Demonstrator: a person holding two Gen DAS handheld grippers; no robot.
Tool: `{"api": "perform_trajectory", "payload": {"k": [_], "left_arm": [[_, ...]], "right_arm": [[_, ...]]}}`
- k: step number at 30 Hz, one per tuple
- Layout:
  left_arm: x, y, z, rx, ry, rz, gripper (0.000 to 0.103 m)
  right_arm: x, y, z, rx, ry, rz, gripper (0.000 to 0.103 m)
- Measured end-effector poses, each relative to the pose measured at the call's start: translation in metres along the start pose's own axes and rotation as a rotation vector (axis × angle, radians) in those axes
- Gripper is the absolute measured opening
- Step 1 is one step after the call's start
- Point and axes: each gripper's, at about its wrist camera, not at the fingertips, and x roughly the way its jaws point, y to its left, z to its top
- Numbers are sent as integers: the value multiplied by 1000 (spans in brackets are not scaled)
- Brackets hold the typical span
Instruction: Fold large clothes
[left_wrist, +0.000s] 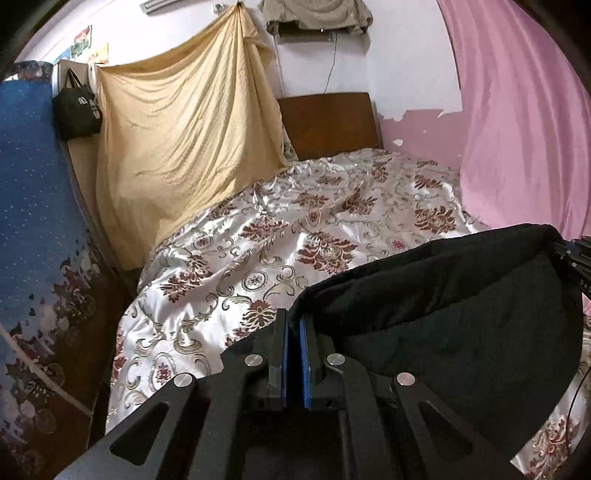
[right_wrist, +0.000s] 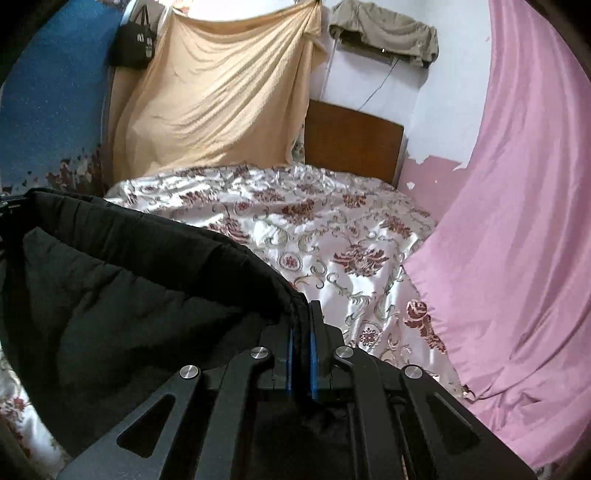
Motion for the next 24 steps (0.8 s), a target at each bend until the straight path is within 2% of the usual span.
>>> {"api": "perform_trajectory", "payload": {"k": [11,17,19,22,24], "left_arm": [[74,-3,-10,-10,97,-9,6],[102,3,-15,-84,156,-43,7],[109,8,-17,-137,189,-67,7],[109,17,-19,-208,197,-108,9],[106,18,-20,-222,196,-118,11]], "right_arm": [[79,6,-23,5,108,5,6],[101,11,-30,-4,127,-2,6],[104,13,-32,11,137,5,7],[106,13,-35,23,141,14,8],[103,10,-37,33,134,31,9]]}}
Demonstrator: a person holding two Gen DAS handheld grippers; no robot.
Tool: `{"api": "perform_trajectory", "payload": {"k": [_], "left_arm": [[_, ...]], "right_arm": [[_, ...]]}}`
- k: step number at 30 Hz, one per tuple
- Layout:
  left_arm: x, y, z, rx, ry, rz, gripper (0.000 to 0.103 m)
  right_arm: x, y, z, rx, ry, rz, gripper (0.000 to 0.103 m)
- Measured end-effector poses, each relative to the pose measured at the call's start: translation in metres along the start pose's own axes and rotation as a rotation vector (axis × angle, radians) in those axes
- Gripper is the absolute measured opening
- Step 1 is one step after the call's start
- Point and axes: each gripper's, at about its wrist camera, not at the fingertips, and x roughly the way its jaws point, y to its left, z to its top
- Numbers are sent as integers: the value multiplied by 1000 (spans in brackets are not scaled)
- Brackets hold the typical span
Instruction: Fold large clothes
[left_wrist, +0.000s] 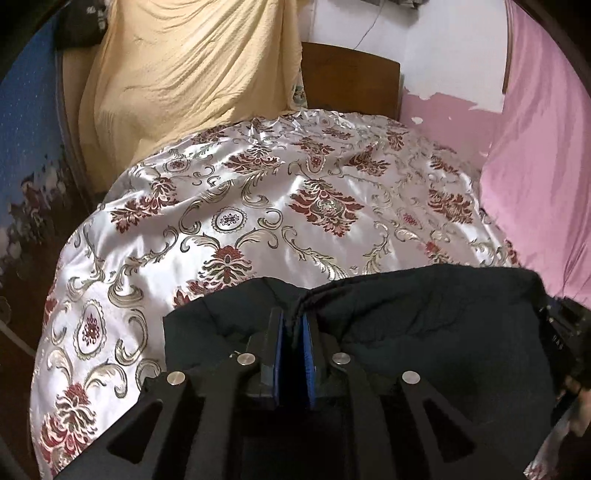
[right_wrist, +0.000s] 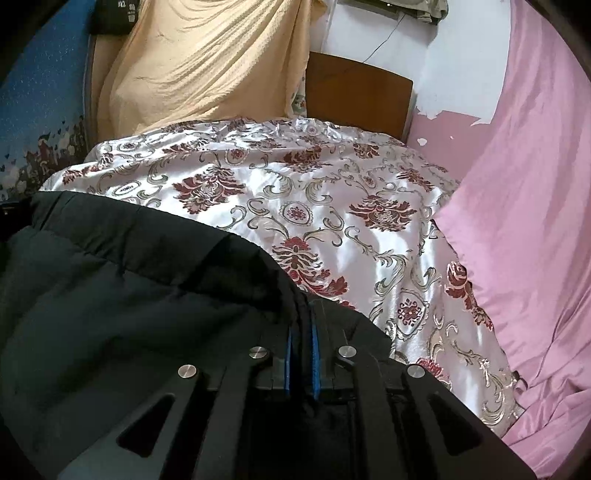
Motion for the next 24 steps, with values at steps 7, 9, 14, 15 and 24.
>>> {"api": "perform_trajectory", "payload": {"k": [7,9,14,15,24], "left_arm": [[-41,5,-10,-68,-115,-46,90],[-62,5,-17,-77,-186,-65,93],[-83,-14,-51,38,-203,-161,98],[-84,-20,-61,75,-207,-181,98],[-37,-51,-88,213,-170,-163,98]], "right_arm": [[-35,-7,-3,44,-106,56,59],[-52,-7,-6,50,-141,85,62],[-88,7,-29,36,-197,255,78],[-92,11,-36,26,-203,289,81],[-56,53,-57,-64,-145,326,82]]}}
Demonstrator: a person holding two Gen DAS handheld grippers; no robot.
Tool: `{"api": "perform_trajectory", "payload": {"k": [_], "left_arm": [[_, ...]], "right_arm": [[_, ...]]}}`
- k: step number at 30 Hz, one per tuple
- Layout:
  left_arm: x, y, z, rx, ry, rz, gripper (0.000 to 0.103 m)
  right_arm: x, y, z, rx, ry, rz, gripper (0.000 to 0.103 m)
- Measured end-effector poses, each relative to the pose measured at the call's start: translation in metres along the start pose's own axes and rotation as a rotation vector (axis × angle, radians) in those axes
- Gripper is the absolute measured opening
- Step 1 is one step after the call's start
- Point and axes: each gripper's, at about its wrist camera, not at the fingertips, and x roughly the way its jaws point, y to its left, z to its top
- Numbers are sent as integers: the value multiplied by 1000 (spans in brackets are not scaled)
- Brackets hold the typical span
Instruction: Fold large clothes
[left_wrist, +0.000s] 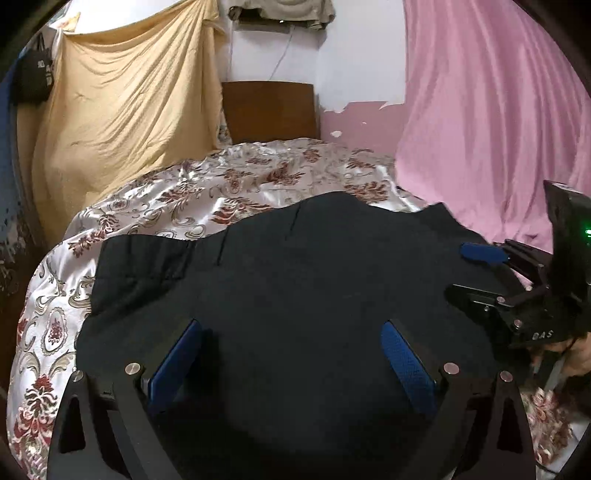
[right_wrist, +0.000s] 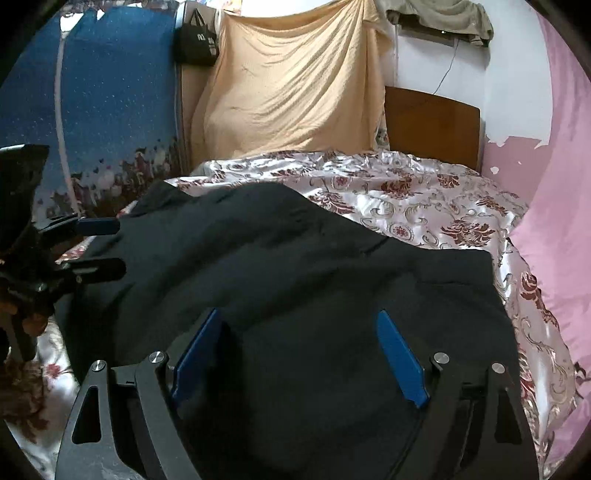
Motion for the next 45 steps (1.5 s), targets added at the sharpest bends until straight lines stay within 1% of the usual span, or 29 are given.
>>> {"api": "perform_trajectory", "payload": {"k": [3,6,11,12,17,21,26,38,45], "left_arm": [[24,9,12,-17,-12,34,98],[47,16,22,-26,7,77,98],[74,45,29,-103,50,106,100],[81,56,31,-134,65,107,100],[100,88,26,-250,99,88,100],[113,97,19,-298,121,47,102],[125,105,13,-355,122,0,103],[141,113,8,-401,91,-20,103],[145,113,7,-398,89,-8,103]], "right_arm": [[20,-6,10,-4,-7,-17,82],[42,-13,21,-17,5,-37,82],[72,-34,32,-7,41,-80,82],[75,-37,33,-1,46,-85,82],[101,-65,32,81,83,-85,82],[118,-73,25,112,103,-61,82],[132,-81,17,166,126,-14,86],[157,-98,6,267,133,67,90],[163,-101,4,282,132,80,90]]}}
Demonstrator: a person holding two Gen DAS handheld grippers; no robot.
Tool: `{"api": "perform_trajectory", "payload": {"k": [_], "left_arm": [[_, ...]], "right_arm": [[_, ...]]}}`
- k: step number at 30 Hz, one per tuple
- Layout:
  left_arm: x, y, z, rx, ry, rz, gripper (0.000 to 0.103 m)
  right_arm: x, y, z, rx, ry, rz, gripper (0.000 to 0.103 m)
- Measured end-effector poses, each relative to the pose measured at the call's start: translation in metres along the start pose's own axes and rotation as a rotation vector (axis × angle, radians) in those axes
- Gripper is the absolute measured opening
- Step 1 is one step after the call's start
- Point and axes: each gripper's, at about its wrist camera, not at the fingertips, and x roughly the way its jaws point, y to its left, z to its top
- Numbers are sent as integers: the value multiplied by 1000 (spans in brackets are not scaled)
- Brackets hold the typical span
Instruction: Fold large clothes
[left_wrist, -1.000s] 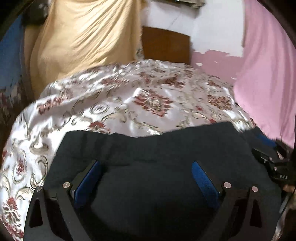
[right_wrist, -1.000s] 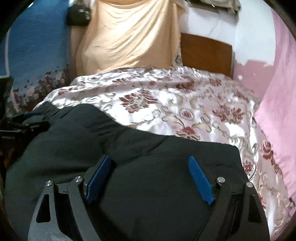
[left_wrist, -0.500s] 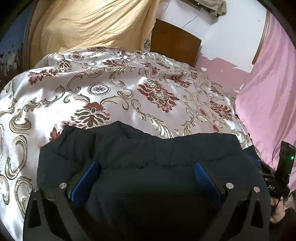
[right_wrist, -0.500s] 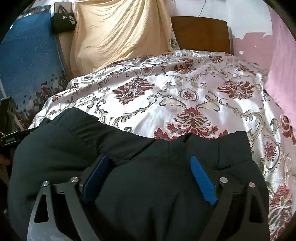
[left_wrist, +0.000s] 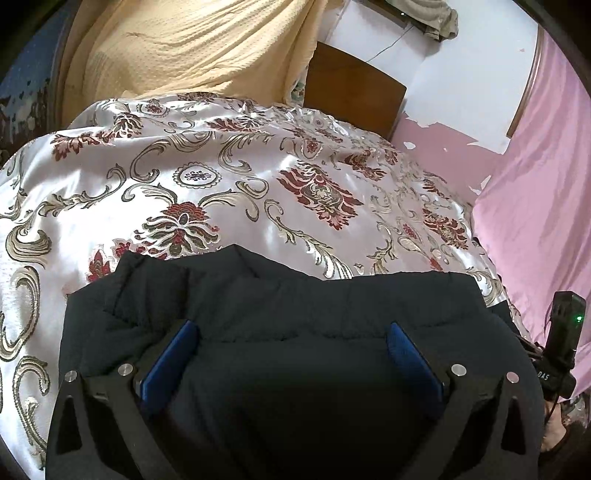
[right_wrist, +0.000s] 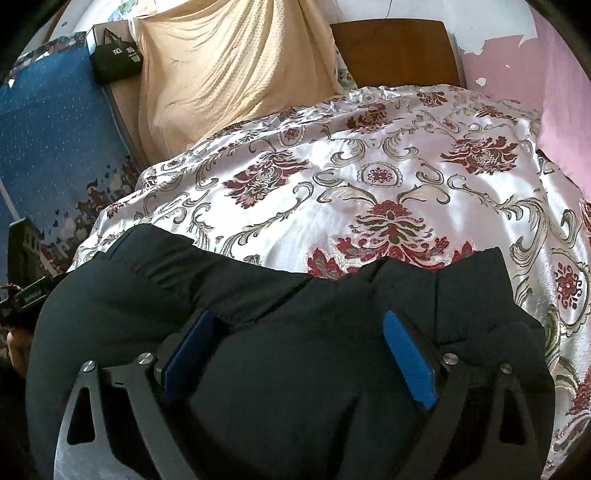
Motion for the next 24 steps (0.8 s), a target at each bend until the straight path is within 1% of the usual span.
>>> {"api": "perform_trajectory", "payload": {"k": [24], "left_arm": [[2,0,-3,4,-6,5,103]], "right_arm": [[6,-3,-4,16,1,16,90]]}}
